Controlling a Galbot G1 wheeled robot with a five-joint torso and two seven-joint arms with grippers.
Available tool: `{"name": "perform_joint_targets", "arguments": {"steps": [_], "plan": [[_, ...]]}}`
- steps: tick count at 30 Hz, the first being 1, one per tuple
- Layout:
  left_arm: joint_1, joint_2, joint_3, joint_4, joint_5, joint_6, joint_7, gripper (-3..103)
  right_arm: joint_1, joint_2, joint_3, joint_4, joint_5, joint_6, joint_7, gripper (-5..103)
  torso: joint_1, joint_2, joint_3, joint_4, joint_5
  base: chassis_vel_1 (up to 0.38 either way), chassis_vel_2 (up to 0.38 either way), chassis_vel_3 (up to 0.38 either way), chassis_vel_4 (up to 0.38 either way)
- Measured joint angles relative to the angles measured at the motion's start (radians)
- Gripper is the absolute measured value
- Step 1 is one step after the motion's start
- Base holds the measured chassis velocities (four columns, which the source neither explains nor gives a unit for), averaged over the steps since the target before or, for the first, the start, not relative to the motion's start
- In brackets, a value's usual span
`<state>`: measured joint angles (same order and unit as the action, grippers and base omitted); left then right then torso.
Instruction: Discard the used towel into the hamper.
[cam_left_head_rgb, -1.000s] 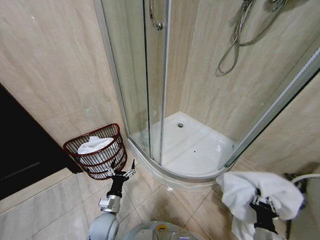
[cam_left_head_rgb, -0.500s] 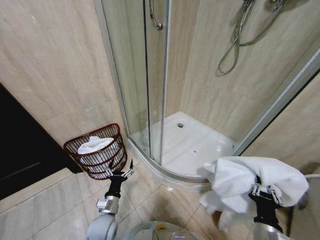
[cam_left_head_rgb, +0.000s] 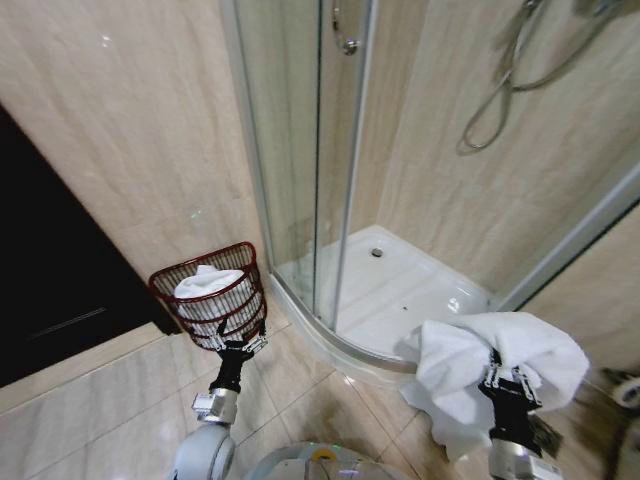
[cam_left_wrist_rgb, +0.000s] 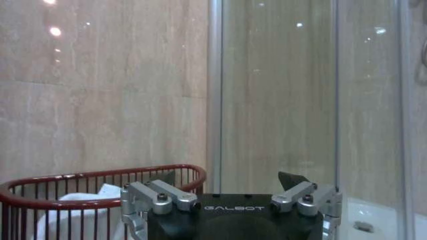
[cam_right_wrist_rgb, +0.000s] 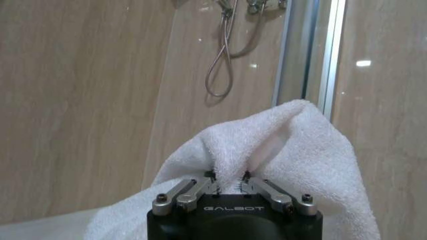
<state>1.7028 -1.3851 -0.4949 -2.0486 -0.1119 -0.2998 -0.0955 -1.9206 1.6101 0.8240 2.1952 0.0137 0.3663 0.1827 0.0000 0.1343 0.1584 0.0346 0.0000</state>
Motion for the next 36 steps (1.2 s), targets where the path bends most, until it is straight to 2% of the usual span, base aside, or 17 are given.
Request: {"name": "perform_joint_targets", "arguments": {"steps": [15,26,36], "plan": [[-0.008,0.008,-0.001,0.009,-0.006,0.001,-0.003,100,0.003,-0.001,-0.006,-0.01,-0.015,0.003,0.003,14,0.0,0.0,0.001,-0.0001,0.0,0.047,-0.043,-0.046,0.052],[0.0,0.01,0.004,-0.007,-0.021,0.066,0.011,100,-0.001,-0.002,0.003,-0.034,-0.023,0.043,-0.004,14,0.0,0.002,0.001,-0.0003,0.0001,0.188,-0.181,-0.18,0.175],[0.001,0.008,0.007,-0.007,-0.021,0.071,0.013,100,0.005,-0.002,0.007,-0.043,-0.033,0.042,0.006,14,0.0,0.001,0.002,-0.0002,0.0002,0.007,0.036,0.048,0.016]]}}
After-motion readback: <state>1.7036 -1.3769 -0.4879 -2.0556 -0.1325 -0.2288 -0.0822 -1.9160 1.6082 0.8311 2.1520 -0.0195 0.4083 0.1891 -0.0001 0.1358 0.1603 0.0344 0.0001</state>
